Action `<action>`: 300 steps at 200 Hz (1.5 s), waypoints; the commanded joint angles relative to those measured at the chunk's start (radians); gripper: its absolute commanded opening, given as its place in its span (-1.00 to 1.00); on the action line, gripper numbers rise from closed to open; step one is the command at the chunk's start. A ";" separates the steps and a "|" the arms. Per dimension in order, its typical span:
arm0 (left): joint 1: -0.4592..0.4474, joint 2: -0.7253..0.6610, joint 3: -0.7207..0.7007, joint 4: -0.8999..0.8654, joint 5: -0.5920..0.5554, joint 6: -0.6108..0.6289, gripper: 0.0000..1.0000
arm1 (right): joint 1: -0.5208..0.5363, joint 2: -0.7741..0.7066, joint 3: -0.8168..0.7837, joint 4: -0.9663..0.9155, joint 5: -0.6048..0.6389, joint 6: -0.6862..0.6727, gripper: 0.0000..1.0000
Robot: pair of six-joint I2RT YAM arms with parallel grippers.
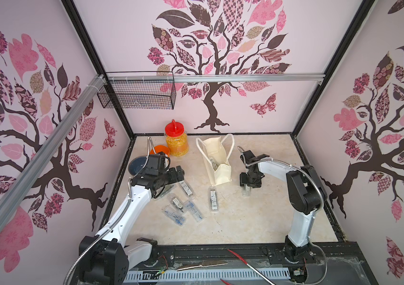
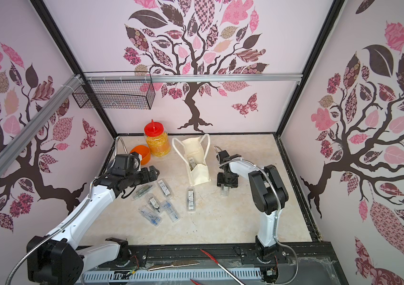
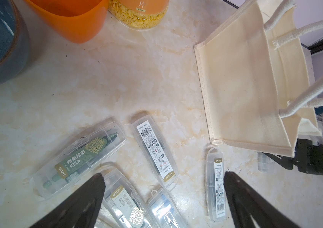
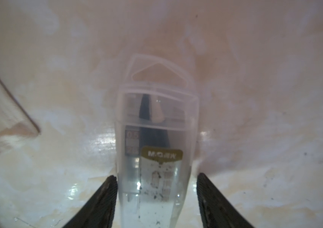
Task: Put the compass set into the canvas bag
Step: Pick up the compass set at the center of the board.
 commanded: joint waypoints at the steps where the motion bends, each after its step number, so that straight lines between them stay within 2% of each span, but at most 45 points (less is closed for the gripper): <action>1: 0.000 -0.014 0.009 0.014 0.001 -0.003 0.96 | -0.001 0.022 0.040 -0.024 0.018 0.000 0.26; 67: -0.001 -0.017 0.008 0.015 -0.006 -0.003 0.96 | 0.000 -0.001 0.027 -0.025 0.037 -0.008 0.07; 149: 0.000 -0.024 0.015 0.012 -0.001 -0.003 0.96 | 0.002 -0.025 0.029 -0.037 0.053 -0.009 0.07; 242: 0.000 -0.022 0.019 0.014 0.008 -0.004 0.96 | 0.002 -0.227 0.046 -0.058 0.059 -0.039 0.05; 300: 0.000 -0.023 0.017 0.015 0.011 -0.006 0.96 | 0.003 -0.368 0.225 -0.104 0.090 -0.096 0.03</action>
